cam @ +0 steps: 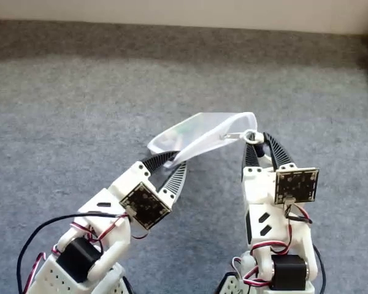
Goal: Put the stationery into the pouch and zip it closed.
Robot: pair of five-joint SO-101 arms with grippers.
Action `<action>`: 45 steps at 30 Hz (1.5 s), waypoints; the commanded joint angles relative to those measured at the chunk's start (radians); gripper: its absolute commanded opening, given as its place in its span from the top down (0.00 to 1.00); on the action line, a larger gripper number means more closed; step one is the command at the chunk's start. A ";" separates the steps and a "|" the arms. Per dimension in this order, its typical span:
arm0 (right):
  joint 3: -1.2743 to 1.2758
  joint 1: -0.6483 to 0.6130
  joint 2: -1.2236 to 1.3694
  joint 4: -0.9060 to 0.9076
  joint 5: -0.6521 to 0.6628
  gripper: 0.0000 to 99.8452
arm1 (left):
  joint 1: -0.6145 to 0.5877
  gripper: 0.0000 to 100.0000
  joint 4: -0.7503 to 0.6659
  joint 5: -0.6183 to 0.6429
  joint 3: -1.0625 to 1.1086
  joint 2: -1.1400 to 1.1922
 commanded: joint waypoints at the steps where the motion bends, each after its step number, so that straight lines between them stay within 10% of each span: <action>1: -0.058 0.067 0.005 -0.035 -0.006 1.00 | -0.082 0.99 0.008 -0.040 -0.022 -0.068; 19: 0.007 0.182 0.001 -0.127 -0.011 0.99 | -0.139 0.99 0.089 -0.086 -0.022 -0.219; 27: 0.002 -0.067 -0.001 0.101 -0.005 0.83 | -0.077 0.99 0.084 -0.150 0.025 -0.219; 45: -0.259 -0.433 -0.001 0.673 -0.011 0.83 | -0.087 0.99 0.261 -0.150 0.018 -0.220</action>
